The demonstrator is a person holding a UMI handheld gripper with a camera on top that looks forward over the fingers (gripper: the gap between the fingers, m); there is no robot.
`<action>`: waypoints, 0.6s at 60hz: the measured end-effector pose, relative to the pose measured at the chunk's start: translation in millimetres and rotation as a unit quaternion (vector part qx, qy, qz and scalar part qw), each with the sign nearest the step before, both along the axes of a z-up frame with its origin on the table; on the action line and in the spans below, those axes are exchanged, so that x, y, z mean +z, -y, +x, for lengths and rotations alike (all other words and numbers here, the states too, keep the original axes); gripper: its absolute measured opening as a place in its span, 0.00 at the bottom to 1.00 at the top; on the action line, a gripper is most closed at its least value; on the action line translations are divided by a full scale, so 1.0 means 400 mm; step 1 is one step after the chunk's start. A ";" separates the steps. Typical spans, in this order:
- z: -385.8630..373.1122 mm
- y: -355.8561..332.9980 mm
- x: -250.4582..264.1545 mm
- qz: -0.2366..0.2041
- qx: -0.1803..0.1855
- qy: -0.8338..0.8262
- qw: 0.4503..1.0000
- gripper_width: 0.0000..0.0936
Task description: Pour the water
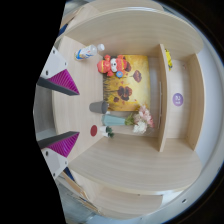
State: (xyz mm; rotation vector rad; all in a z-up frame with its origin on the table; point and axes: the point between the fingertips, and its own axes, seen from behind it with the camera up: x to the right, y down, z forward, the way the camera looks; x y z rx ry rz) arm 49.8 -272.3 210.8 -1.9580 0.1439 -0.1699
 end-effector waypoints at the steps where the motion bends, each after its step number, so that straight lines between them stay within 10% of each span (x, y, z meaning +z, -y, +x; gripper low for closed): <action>1: -0.011 -0.002 -0.008 -0.003 0.005 -0.001 1.000 0.79; 36: -0.701 -0.319 -0.337 -0.016 0.184 -0.039 0.982 0.80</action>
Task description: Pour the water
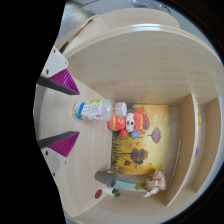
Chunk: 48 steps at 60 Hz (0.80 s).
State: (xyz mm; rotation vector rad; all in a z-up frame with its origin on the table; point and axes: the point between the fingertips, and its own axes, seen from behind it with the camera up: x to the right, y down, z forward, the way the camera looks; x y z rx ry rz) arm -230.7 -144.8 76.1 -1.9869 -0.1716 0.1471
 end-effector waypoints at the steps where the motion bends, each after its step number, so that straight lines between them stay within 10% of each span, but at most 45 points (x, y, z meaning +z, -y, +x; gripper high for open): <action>1: -0.010 -0.015 -0.001 -0.001 0.000 -0.004 1.000 0.80; 25: -0.080 -0.299 -0.013 0.049 -0.016 -0.006 0.999 0.78; 48: -0.101 -0.351 -0.007 0.120 -0.017 -0.021 0.992 0.44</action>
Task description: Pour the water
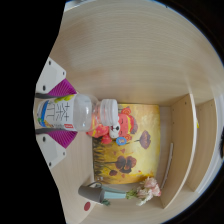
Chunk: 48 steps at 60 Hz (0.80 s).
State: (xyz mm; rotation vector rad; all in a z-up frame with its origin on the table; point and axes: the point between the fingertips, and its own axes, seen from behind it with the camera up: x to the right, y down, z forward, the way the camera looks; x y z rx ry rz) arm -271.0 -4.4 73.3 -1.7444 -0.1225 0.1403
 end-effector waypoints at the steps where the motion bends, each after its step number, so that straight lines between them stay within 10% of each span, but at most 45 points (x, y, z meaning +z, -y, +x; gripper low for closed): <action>1: -0.002 -0.001 0.001 0.001 0.003 0.000 1.000 0.43; 30: 0.185 -0.171 0.212 -0.038 -0.021 -0.202 0.978 0.42; 48: 0.470 -0.304 0.339 -0.090 -0.077 -0.563 0.818 0.42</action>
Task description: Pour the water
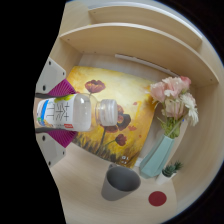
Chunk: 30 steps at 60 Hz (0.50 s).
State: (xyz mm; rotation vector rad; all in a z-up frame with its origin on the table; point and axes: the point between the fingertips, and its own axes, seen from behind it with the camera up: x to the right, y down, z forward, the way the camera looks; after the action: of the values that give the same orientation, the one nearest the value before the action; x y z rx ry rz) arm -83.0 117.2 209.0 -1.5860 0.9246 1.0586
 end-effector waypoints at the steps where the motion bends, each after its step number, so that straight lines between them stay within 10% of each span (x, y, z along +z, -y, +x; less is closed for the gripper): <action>1: 0.011 -0.005 0.001 -0.002 -0.004 -0.019 1.000 0.42; 30: 0.203 -0.080 -0.047 -0.053 -0.097 -0.437 0.892 0.44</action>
State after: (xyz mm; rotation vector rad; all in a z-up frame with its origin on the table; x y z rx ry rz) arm -1.8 149.2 190.1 -1.0237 1.7181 1.6288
